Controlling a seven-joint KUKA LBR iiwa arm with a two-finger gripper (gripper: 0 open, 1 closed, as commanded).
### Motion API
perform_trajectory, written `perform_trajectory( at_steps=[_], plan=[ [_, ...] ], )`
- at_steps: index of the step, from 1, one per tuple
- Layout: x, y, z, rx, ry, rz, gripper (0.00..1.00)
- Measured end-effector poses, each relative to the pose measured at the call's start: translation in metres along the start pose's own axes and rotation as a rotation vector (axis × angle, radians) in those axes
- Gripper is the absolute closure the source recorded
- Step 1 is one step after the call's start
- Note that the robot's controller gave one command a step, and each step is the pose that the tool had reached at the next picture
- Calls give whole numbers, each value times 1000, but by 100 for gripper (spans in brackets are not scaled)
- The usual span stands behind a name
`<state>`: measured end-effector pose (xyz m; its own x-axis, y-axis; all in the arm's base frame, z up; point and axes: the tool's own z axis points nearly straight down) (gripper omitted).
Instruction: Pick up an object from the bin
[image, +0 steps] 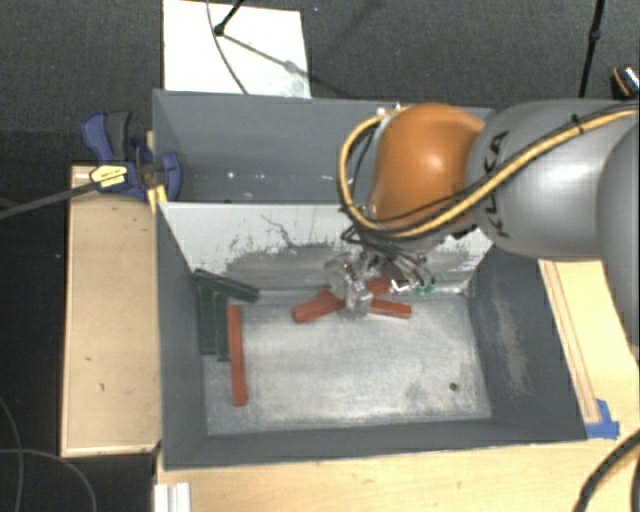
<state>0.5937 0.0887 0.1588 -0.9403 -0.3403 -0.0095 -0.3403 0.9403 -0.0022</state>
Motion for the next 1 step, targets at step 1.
perform_trajectory(
  at_steps=[1],
  plan=[
    [-2, -1, -37, 0, 1, 2, 100]
  ],
)
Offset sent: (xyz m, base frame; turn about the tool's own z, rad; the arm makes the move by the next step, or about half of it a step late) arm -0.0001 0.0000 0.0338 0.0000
